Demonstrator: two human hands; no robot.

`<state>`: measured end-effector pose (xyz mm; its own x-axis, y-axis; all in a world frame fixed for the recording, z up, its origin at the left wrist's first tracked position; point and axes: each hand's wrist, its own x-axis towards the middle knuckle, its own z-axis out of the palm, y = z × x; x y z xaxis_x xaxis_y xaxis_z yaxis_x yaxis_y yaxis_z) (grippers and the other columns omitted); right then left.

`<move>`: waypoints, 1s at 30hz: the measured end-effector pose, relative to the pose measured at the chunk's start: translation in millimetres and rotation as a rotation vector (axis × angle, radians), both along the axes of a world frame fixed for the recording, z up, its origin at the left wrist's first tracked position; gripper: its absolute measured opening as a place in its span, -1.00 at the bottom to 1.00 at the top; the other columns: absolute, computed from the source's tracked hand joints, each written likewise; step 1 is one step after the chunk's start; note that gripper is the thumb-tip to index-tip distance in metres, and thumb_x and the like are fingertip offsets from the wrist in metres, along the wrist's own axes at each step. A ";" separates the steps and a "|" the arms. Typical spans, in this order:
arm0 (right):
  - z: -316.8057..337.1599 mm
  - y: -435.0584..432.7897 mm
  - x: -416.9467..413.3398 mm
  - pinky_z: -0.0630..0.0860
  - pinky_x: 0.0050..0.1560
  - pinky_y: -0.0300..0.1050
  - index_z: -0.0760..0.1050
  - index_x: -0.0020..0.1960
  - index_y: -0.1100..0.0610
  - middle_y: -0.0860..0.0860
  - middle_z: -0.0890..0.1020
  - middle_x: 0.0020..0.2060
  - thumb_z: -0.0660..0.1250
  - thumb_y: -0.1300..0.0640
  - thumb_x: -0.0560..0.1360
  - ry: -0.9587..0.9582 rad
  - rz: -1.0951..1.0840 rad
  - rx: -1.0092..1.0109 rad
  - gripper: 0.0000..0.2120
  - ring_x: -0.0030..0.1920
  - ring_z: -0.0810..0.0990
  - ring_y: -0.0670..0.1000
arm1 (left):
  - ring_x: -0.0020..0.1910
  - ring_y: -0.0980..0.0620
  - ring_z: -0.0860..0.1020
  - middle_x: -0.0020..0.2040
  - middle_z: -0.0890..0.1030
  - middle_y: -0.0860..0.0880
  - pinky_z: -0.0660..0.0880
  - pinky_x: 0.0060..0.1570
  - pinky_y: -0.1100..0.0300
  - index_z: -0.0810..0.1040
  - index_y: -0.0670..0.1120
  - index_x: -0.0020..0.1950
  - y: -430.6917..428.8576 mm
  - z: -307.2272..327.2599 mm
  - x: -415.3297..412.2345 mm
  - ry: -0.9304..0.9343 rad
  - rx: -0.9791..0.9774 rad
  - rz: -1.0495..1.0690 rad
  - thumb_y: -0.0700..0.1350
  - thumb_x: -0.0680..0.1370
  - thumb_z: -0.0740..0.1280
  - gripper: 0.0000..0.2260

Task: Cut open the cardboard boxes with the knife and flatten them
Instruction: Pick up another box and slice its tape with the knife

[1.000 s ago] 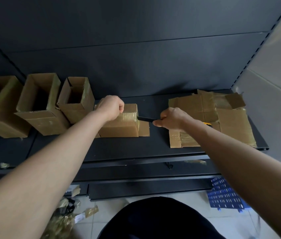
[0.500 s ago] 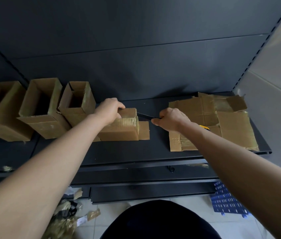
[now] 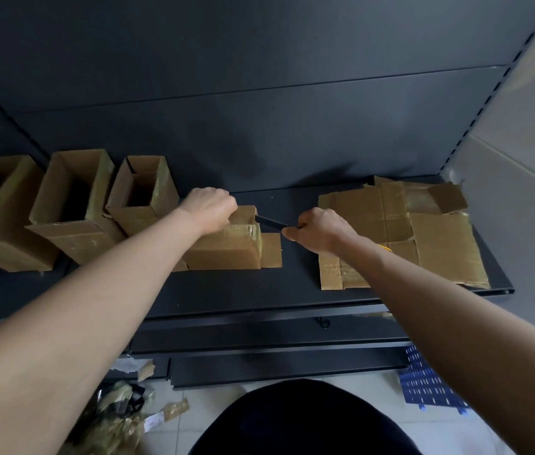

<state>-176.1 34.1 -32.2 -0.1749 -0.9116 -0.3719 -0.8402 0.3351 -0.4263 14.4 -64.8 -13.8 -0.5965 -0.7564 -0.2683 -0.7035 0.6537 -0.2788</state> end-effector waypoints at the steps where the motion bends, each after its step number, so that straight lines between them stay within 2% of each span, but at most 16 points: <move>1: 0.8 0.3 0.9 0.44 -0.16 -0.13 0.49 -0.09 0.08 0.02 0.48 -0.24 0.22 -0.19 0.54 -0.003 0.000 -0.003 -0.67 -0.11 0.53 0.11 | 0.13 -0.16 0.53 0.15 0.56 -0.14 0.50 0.07 -0.03 0.52 -0.14 0.25 -1.5 -0.8 1.0 0.002 0.019 0.006 -0.14 0.60 0.25 -0.75; 5: 2.5 2.1 4.8 0.43 -0.21 -0.15 0.49 -0.09 0.09 -0.01 0.45 -0.29 0.22 -0.17 0.55 -0.016 0.028 0.006 -0.68 -0.15 0.52 0.09 | 0.11 -0.14 0.55 0.15 0.58 -0.13 0.52 0.10 -0.06 0.53 -0.13 0.24 -8.0 -1.4 5.8 0.080 0.146 0.046 -0.19 0.57 0.25 -0.75; 10: 5.0 0.0 6.7 0.46 -0.16 -0.15 0.50 -0.04 0.07 0.02 0.48 -0.22 0.21 -0.17 0.56 -0.009 0.037 0.037 -0.69 -0.12 0.53 0.08 | -0.10 -0.02 0.58 -0.03 0.61 -0.04 0.59 -0.06 -0.03 0.60 -0.06 0.08 -17.6 8.1 6.6 0.105 0.241 0.042 -0.15 0.50 0.30 -0.81; 14: 7.9 -0.4 7.4 0.44 -0.16 -0.15 0.52 -0.05 0.08 0.03 0.48 -0.20 0.22 -0.16 0.55 0.000 0.049 0.041 -0.69 -0.12 0.51 0.09 | -0.19 0.02 0.53 -0.14 0.56 -0.02 0.53 -0.23 0.12 0.55 -0.08 0.12 -15.8 6.7 8.4 0.095 0.246 0.038 -0.15 0.51 0.25 -0.78; 19: 7.7 -2.7 13.8 0.46 -0.14 -0.14 0.54 -0.04 0.08 0.03 0.49 -0.19 0.23 -0.17 0.53 0.010 0.053 0.059 -0.68 -0.10 0.52 0.10 | -0.06 -0.07 0.55 -0.01 0.58 -0.09 0.55 -0.05 0.00 0.47 -0.12 0.22 -13.3 -5.1 12.5 0.124 0.191 0.001 -0.18 0.51 0.19 -0.71; 21: 6.3 -5.9 19.9 0.46 -0.15 -0.14 0.53 -0.04 0.10 0.03 0.50 -0.18 0.23 -0.17 0.53 -0.004 0.029 0.068 -0.67 -0.11 0.53 0.09 | -0.04 -0.08 0.56 0.01 0.59 -0.10 0.55 -0.04 -0.02 0.46 -0.14 0.24 -11.3 -7.6 15.0 0.139 0.178 0.001 -0.19 0.53 0.17 -0.71; 24: 2.6 -10.7 31.6 0.43 -0.12 -0.12 0.51 0.10 0.15 0.07 0.52 -0.05 0.21 -0.15 0.53 0.008 -0.040 0.066 -0.62 -0.01 0.53 0.13 | -0.01 -0.11 0.56 0.03 0.59 -0.12 0.54 -0.03 -0.02 0.45 -0.16 0.23 -6.0 -12.2 17.0 0.175 0.153 -0.002 -0.21 0.53 0.15 -0.70; 30: -4.2 -17.3 52.6 0.38 -0.21 -0.12 0.47 0.20 0.15 0.05 0.44 -0.18 0.08 -0.07 0.61 0.080 -0.115 0.061 -0.64 -0.15 0.44 0.09 | -0.02 -0.14 0.56 -0.01 0.59 -0.13 0.51 -0.02 -0.06 0.39 -0.15 0.26 1.2 -16.8 20.5 0.247 0.122 0.015 -0.23 0.54 0.13 -0.71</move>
